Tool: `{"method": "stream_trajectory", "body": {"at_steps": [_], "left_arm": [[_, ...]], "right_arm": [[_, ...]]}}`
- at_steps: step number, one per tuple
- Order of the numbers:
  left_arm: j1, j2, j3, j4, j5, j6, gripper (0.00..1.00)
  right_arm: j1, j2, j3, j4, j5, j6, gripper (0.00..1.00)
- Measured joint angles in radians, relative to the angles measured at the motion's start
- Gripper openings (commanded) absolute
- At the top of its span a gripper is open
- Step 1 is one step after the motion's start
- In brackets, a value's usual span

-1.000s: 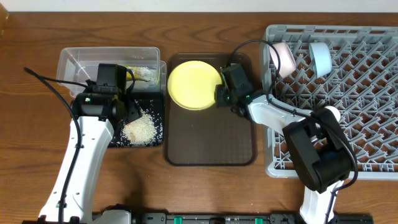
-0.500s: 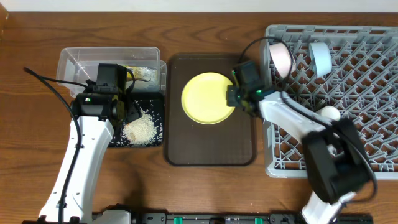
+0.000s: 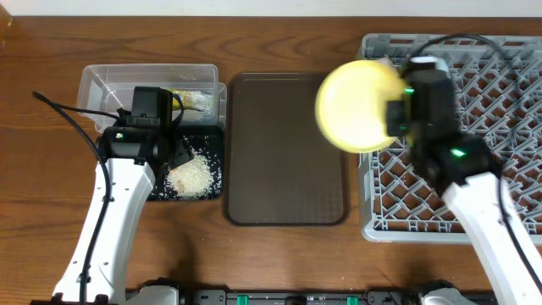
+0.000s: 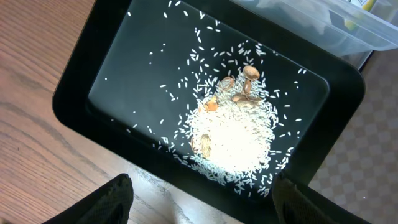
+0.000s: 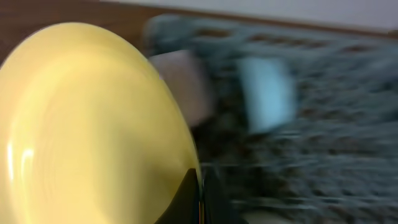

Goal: Sort waste into correct bins and load items into the dishwasher rack
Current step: 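Lift the yellow plate and stand it upright in the rack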

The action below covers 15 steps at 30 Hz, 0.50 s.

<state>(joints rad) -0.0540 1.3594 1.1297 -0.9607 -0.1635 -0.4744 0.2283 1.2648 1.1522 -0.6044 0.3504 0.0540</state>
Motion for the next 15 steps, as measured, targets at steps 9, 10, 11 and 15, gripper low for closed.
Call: {"method": "stream_trajectory", "body": {"at_steps": [9,10,11,15], "left_arm": [[0.0,0.0,0.0,0.0,0.0,0.0,0.74],[0.0,0.0,0.0,0.0,0.0,0.0,0.74],[0.0,0.0,0.0,0.0,0.0,0.0,0.74],[0.0,0.0,0.0,0.0,0.0,0.0,0.74]], "right_arm": [[-0.097,-0.041,0.0,-0.05,0.299,-0.329,0.01],[-0.101,-0.041,0.0,-0.061,0.316,-0.351,0.01],[-0.101,-0.04,0.0,-0.076,0.329,-0.368,0.01],[-0.101,-0.027,-0.002,-0.11,0.344,-0.399,0.01]]}}
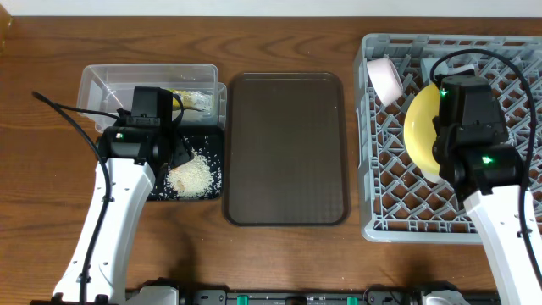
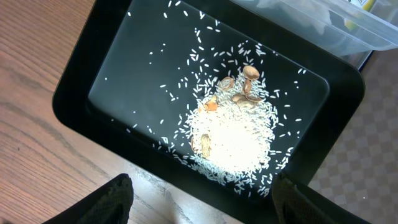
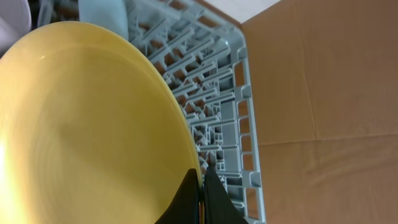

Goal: Sort waste into correct bins and load items into the dishwasher rack

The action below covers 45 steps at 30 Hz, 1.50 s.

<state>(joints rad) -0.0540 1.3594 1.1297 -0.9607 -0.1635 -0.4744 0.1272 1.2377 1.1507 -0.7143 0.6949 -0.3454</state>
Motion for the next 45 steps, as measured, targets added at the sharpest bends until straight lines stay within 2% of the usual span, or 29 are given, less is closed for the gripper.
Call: {"method": "stream_trajectory", "body": {"at_steps": [8,9,11,14,18,22,27,34,36,40,42,43,45], "left_arm": [[0.0,0.0,0.0,0.0,0.0,0.0,0.74],[0.0,0.0,0.0,0.0,0.0,0.0,0.75],[0.0,0.0,0.0,0.0,0.0,0.002,0.8],[0.0,0.0,0.0,0.0,0.0,0.0,0.82],[0.0,0.0,0.0,0.019,0.003,0.019,0.82],[0.0,0.0,0.0,0.035,0.055,0.096,0.83],[0.0,0.0,0.0,0.027,0.163,0.196,0.86],[0.0,-0.018,-0.002,-0.063,0.259,0.27,0.86],[0.0,-0.063,-0.016,-0.059,0.268,0.28,0.86],[0.0,-0.261,-0.095,-0.022,0.274,0.307,0.86],[0.0,-0.384,-0.138,0.013,0.274,0.32,0.88],[0.0,-0.453,-0.163,0.034,0.276,0.325,0.92],[0.0,-0.581,-0.211,0.069,0.277,0.335,0.92]], "right_arm": [[0.001,0.092,-0.001,-0.011,-0.074,0.031,0.01],[0.001,0.101,-0.002,-0.011,-0.079,0.041,0.04],[0.006,0.128,-0.002,-0.012,-0.094,0.101,0.32],[0.014,0.146,-0.003,-0.025,-0.121,0.197,0.43],[0.015,0.142,-0.005,-0.024,-0.196,0.321,0.51],[-0.013,0.116,-0.006,-0.025,-0.349,0.383,0.62],[-0.113,0.053,-0.006,-0.096,-0.532,0.449,0.84],[-0.199,0.005,-0.007,-0.232,-0.694,0.46,0.88],[-0.202,-0.013,-0.018,-0.242,-0.72,0.459,0.87],[-0.202,-0.119,-0.106,-0.183,-0.765,0.458,0.88],[-0.202,-0.208,-0.177,-0.129,-0.786,0.457,0.99],[-0.202,-0.264,-0.219,-0.1,-0.793,0.458,0.99],[-0.202,-0.385,-0.301,-0.06,-0.8,0.449,0.99]]}}
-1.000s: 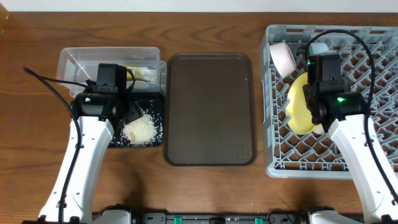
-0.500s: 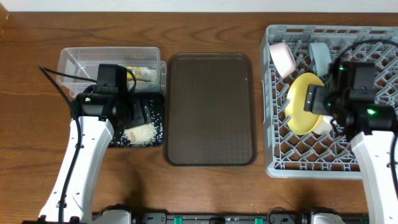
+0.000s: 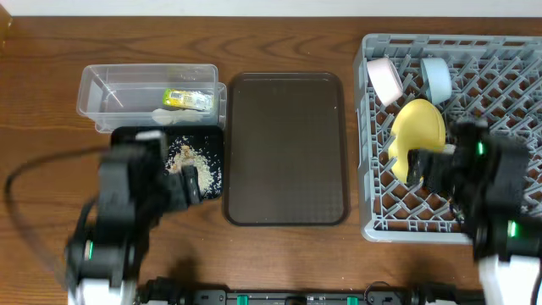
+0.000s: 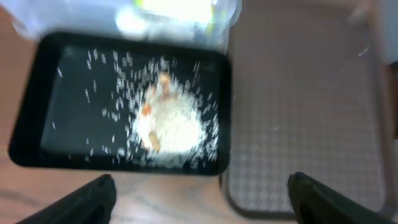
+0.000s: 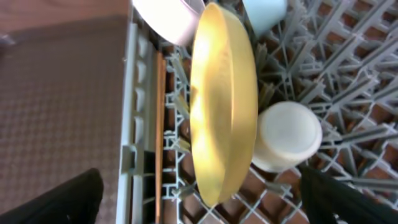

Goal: Sort waste into correct bins and load items into the dishwasher rack

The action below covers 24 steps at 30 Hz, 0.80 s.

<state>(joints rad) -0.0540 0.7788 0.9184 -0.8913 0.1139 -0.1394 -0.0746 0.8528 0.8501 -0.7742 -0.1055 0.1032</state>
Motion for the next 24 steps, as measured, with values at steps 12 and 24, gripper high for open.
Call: {"method": "stream_trajectory", "body": {"at_steps": [12,24], "left_arm": [[0.0,-0.313,-0.073,0.051,0.0,0.01,0.94],[0.0,-0.314,-0.073,0.051,0.0,0.01,0.94]], "right_arm": [[0.0,-0.349,-0.191,-0.12,0.043,-0.002,0.99],[0.0,-0.35,-0.192,-0.284,0.051,-0.001,0.99]]}}
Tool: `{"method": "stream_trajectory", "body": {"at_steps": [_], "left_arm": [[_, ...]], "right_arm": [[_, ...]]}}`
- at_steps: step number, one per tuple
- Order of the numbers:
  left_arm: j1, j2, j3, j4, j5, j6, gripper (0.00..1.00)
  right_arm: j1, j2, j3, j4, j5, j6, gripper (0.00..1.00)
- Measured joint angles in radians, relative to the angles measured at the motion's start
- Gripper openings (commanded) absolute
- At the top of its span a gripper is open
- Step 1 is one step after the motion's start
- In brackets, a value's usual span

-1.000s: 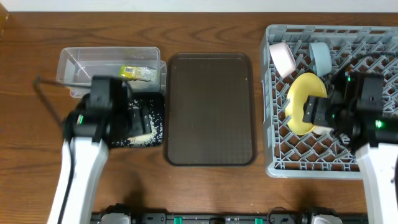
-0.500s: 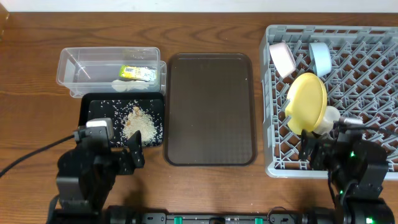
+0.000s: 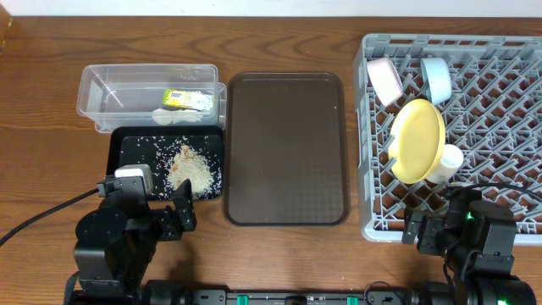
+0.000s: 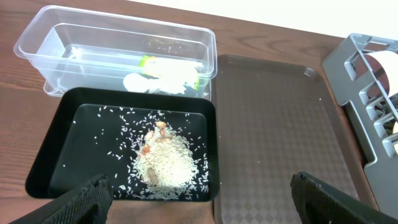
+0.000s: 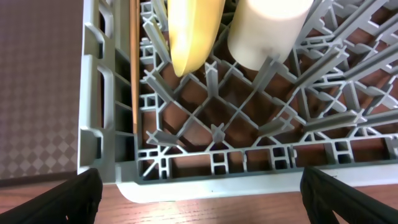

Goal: Sort waste into correct bins and load items into the dishwasher rack

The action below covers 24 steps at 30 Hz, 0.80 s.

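A yellow plate [image 3: 417,140] stands on edge in the grey dishwasher rack [image 3: 508,51], next to a white cup [image 3: 449,158]. The right wrist view shows the plate's lower rim [image 5: 189,31] and that cup [image 5: 267,28]. My right gripper [image 5: 199,193] is open and empty at the rack's front edge. A black tray [image 3: 127,148] holds a pile of rice and nut shells [image 4: 161,162]. Behind it, a clear bin [image 3: 110,89] contains a wrapper [image 4: 168,78]. My left gripper [image 4: 202,202] is open and empty, drawn back near the table's front.
A bare brown serving tray [image 3: 285,148] lies between the black tray and the rack. A pale bowl [image 3: 385,78] and a light blue cup [image 3: 435,76] sit at the rack's back left. A thin brown stick [image 5: 134,62] lies along the rack's left wall.
Both arms have drawn back toward the table's front edge. The right gripper went from over the plate to the rack's front rim. The plate stays standing in the rack.
First my right gripper held the yellow plate above the rack's left edge, with the left gripper open over the black tray. Then the plate was over the rack, still held. Later it stood in the rack, let go. Now both open grippers are pulled back.
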<state>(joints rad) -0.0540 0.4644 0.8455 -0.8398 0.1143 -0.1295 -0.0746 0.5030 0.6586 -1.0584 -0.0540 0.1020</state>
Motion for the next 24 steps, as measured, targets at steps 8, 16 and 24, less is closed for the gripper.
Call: {"method": "stream_trajectory", "body": {"at_steps": [8,16,24], "left_arm": [[0.0,0.0,0.0,0.0,0.0,0.0,0.94],[0.0,0.0,0.0,0.0,0.0,0.0,0.95],[0.0,0.0,-0.002,0.0,0.0,0.0,0.95]], "right_arm": [[0.0,-0.004,-0.002,-0.012,-0.006,0.0,0.99],[0.031,-0.218,-0.086,0.203,-0.026,-0.025,0.99],[0.038,-0.457,-0.36,0.577,-0.04,-0.043,0.99]]}}
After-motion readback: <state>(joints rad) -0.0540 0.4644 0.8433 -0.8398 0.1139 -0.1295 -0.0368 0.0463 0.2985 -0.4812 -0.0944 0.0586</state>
